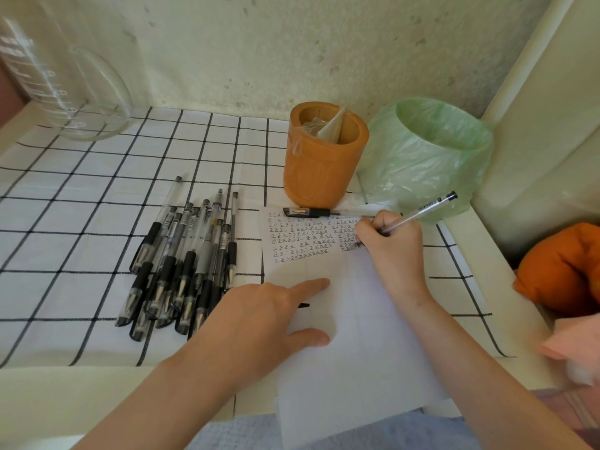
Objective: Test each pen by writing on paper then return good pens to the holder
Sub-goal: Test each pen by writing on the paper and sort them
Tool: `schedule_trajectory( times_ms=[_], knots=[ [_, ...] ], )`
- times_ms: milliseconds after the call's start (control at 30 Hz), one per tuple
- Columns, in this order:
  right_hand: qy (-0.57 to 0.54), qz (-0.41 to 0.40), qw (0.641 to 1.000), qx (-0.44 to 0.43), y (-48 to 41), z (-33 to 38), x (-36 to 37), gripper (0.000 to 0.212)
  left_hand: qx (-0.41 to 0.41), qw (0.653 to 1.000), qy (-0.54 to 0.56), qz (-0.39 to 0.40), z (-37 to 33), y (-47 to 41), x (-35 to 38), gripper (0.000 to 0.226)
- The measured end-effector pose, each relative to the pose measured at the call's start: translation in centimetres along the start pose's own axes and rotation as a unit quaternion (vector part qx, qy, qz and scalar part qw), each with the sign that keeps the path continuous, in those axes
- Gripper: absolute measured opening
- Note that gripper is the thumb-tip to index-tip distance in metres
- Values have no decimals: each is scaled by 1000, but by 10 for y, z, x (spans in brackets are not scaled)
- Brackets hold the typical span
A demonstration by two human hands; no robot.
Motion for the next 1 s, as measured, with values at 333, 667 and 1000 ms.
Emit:
schedule_trajectory(
  times_ms=[333,667,1000],
  knots=[
    [-11,-4,1000,13,-2,-4,-2,43,2,1000,-4,13,-1,0,1,65],
    [-224,123,948,192,9,-3,7,37,-33,940,306,-150,10,2,-20,48],
    [-225,258,917,206,46,24,27,36,-46,900,355,-247,16,3,-43,82]
  ],
)
Point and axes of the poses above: each hand's wrist, its own y-axis away from the middle knuckle, its own x-axis out of the palm, z = x × y, the point moved 10 cm from there along -y, towards the middle knuckle, and after that the axes turned 15 degrees about x, right-handed, at the moved point
